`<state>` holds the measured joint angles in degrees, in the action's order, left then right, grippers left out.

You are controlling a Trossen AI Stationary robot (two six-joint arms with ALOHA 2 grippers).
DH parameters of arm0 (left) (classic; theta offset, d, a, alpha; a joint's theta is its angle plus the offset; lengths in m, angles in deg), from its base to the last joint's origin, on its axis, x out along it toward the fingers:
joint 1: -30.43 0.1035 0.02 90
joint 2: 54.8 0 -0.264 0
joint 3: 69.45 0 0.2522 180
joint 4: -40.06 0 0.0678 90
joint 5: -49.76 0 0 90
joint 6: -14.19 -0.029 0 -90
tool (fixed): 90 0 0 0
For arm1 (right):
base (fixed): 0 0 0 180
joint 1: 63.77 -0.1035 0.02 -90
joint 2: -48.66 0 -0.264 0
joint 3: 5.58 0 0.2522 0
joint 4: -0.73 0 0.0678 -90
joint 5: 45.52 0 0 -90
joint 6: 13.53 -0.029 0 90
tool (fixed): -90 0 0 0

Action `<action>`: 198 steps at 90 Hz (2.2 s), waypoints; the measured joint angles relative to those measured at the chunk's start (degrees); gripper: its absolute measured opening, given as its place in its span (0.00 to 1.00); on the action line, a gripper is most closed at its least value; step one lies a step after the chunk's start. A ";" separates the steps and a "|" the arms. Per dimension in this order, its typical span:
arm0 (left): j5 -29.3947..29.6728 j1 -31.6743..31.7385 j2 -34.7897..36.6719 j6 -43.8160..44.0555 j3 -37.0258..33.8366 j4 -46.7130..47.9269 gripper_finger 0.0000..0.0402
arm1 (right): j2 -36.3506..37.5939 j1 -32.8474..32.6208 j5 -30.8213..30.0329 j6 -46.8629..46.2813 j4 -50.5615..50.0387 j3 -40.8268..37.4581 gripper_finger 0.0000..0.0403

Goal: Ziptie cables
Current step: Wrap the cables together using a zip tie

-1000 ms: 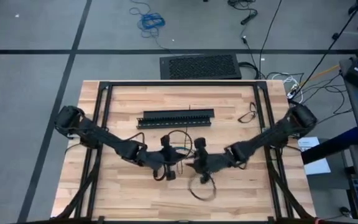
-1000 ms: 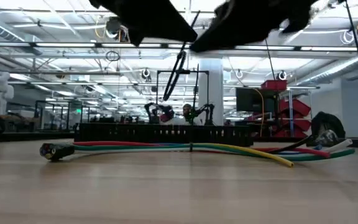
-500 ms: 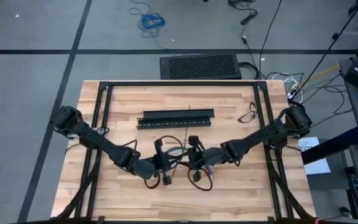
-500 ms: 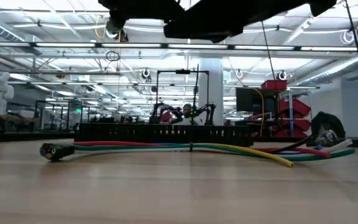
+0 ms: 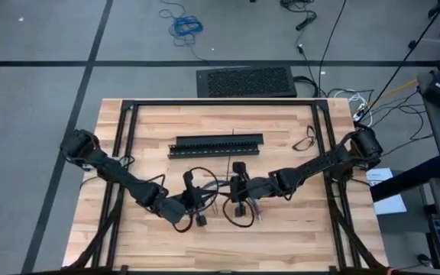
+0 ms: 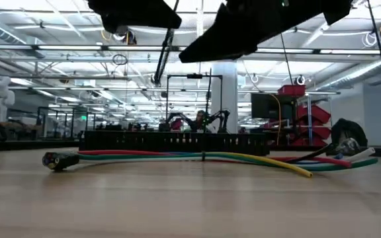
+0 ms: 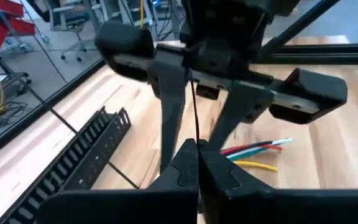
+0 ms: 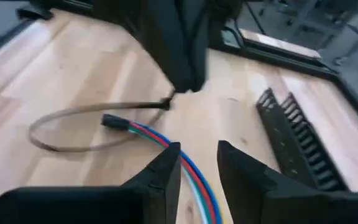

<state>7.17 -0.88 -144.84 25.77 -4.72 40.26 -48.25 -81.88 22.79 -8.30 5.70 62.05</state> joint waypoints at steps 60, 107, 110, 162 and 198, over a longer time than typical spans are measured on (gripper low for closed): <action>1.31 -0.27 0.00 1.37 -3.51 -4.85 0.00 | 0.49 0.97 6.95 3.94 10.10 0.07 0.24; 1.14 -1.25 -0.02 0.93 -3.51 -4.96 0.00 | 0.49 1.11 3.97 4.24 9.43 0.07 0.24; 1.14 -1.25 -0.02 0.75 -3.51 -4.98 0.00 | 0.49 1.11 4.02 4.23 9.43 0.07 0.24; 1.33 -0.96 -0.09 -0.03 -3.46 -5.20 0.00 | 0.47 5.41 18.56 3.37 9.56 0.04 0.01; 3.72 -2.28 2.10 13.43 -3.29 9.98 0.13 | 0.59 5.35 10.56 9.31 8.19 0.02 0.00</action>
<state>10.89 -3.16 -142.73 39.20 -8.01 50.23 -47.66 -76.53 33.35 1.01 13.89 62.07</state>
